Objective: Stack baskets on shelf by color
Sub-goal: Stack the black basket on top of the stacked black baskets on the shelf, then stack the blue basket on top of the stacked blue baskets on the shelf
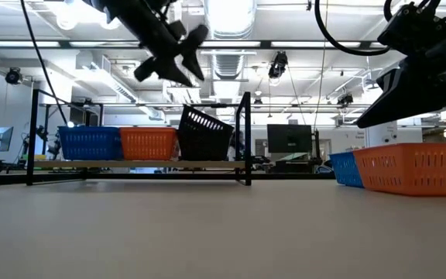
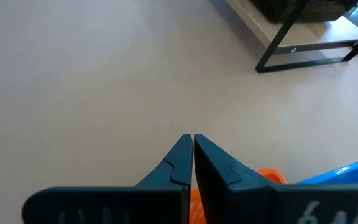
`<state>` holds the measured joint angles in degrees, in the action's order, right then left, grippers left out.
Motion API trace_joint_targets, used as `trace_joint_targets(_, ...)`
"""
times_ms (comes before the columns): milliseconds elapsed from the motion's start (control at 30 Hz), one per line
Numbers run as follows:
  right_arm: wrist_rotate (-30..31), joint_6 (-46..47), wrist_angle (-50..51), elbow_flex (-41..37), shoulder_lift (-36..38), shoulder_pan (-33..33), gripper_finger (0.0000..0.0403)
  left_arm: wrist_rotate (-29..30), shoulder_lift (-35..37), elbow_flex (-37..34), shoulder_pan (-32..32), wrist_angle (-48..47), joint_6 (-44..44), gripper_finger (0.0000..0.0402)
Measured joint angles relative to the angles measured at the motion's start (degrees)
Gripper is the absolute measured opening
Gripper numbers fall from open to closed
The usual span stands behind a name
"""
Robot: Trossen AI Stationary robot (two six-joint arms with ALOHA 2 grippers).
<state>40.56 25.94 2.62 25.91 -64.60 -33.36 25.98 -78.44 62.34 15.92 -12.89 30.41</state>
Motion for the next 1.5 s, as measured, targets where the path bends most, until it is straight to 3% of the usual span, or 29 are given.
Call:
trace_joint_targets(200, 0.02, 0.01, 0.02, 0.0, 0.0, 0.0, 0.0009, -10.89, 1.3, -0.12, -3.63, 0.39, -10.75, 0.015)
trace_joint_targets(300, 0.02, 0.01, -0.03, 0.0, 0.0, 0.0, 0.0009, -12.53, -0.47, -0.38, -5.67, -0.52, -10.84, 0.015)
trace_joint_targets(467, 0.02, 0.01, -0.44, 0.0, 0.0, 0.0, 0.0009, -11.07, -4.81, -0.47, -6.22, -4.24, -9.84, 0.015)
trace_joint_targets(633, 0.02, 0.01, -0.42, 0.0, 0.0, 0.0, 0.0009, -4.36, -7.86, -0.47, -6.06, -6.92, -10.97, 0.015)
trace_joint_targets(1000, 0.02, -0.06, 0.09, 0.0, 0.0, -0.01, 0.0009, -1.42, -5.24, 1.18, -7.78, -7.07, -12.33, 0.015)
trace_joint_targets(1167, 0.43, -0.43, 0.75, 0.0, 0.6, 0.0, 0.0009, -1.49, -4.1, 0.98, -13.97, -5.4, -14.33, 0.015)
trace_joint_targets(1267, 3.9, 0.72, 3.27, 0.0, 1.94, -0.01, 0.0009, -1.53, -4.18, -0.47, -19.05, -1.85, -13.72, 0.015)
trace_joint_targets(1500, 9.01, 11.39, 15.33, 1.03, 7.96, 3.03, 0.0009, 1.54, -8.86, -5.57, -30.28, 13.84, -11.21, 0.015)
